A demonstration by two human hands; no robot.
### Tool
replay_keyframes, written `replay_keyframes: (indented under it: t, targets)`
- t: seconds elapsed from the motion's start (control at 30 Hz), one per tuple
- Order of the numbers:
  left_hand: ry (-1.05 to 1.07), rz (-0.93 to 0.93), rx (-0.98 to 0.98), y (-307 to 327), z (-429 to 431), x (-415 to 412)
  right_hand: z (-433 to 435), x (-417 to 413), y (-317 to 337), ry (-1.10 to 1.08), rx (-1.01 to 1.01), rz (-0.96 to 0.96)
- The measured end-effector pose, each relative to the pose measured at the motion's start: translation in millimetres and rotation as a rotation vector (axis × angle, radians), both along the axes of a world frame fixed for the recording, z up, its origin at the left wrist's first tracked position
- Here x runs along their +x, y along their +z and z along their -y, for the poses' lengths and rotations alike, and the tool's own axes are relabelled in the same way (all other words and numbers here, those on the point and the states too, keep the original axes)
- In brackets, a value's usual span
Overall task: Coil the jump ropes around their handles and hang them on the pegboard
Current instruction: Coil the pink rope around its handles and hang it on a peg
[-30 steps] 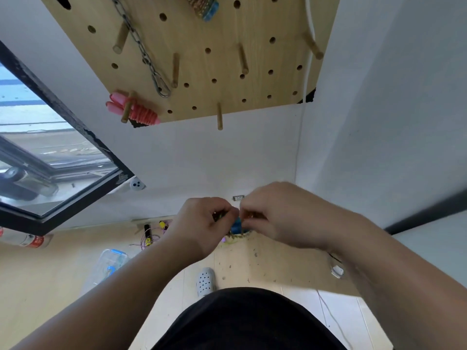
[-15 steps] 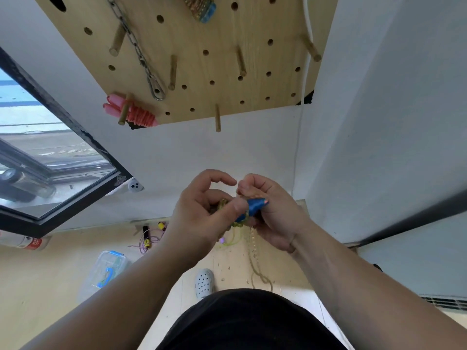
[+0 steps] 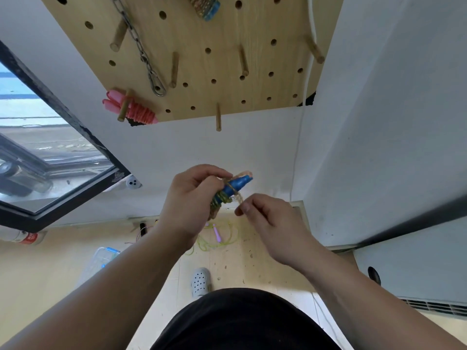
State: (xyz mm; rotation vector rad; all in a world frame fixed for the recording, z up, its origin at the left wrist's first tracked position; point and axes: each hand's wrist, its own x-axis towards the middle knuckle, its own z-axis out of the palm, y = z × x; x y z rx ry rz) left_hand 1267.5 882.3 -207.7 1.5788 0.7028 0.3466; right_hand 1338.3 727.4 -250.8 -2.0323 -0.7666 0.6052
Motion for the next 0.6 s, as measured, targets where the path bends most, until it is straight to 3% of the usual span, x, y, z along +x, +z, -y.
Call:
replay_keyframes:
  t: [0.17, 0.4, 0.5, 0.6]
  targets:
    - [-0.122, -0.091, 0.225, -12, 1, -6, 3, 1, 33, 0.298, -0.338, 0.378]
    - [-0.149, -0.204, 0.240, -20, 1, -2, 5, 2, 50, 0.551, -0.496, 0.616]
    - [-0.243, -0.247, 0.361, -20, 5, -6, 4, 9, 60, 0.576, -0.436, 0.691]
    - [-0.396, -0.251, 0.383, -18, 14, -14, 11, 35, 76, 0.485, -0.202, 0.466]
